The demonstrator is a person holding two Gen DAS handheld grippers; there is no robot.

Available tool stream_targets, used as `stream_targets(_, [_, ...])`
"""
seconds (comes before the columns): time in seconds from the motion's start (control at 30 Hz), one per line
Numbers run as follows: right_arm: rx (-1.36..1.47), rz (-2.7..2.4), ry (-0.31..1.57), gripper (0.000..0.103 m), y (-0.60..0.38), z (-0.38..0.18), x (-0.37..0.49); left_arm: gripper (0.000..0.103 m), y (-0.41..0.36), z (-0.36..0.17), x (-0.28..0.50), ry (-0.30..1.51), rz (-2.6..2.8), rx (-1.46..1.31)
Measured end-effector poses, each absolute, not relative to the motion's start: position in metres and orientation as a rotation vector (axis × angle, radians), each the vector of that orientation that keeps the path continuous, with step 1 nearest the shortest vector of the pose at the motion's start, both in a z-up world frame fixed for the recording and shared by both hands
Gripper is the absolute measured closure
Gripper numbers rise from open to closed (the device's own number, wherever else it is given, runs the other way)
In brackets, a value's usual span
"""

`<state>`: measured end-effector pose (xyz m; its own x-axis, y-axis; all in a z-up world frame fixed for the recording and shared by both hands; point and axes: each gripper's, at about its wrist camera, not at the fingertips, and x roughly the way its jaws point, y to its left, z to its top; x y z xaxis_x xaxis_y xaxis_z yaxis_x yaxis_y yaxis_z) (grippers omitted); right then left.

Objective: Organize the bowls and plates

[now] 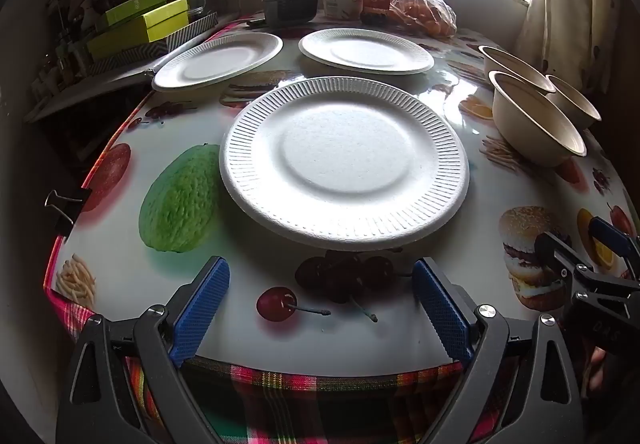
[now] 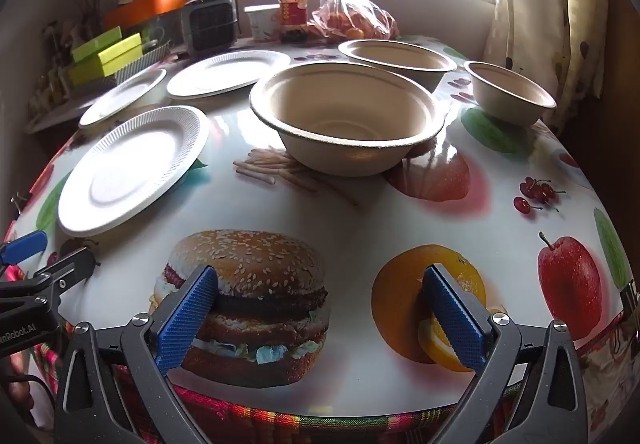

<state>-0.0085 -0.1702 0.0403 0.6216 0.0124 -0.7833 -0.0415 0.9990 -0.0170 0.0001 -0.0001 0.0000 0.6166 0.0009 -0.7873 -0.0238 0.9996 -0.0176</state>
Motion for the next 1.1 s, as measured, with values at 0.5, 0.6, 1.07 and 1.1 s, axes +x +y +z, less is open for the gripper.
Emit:
stream_targets(0.5, [-0.033,0.030,0.889,0.000,-0.1708,0.0402,-0.0099,0.010,-0.0002,0.0000,0.0000,0.904,0.014,-0.026])
stream_targets(0.6, [-0.032,0.025,0.891,0.000,-0.1702,0.0401,-0.0097,0.010,-0.0001,0.0000,-0.0002,0.902,0.015,-0.025])
stream_targets(1.07, [-0.031,0.024,0.888,0.000,-0.1697,0.0399,-0.0094,0.009,-0.0002,0.0000,-0.0002,0.901,0.015,-0.024])
stream_targets(1.1, [-0.031,0.024,0.888,0.000,-0.1697,0.0399,-0.0094,0.009,-0.0002,0.0000,-0.0002,0.901,0.015,-0.024])
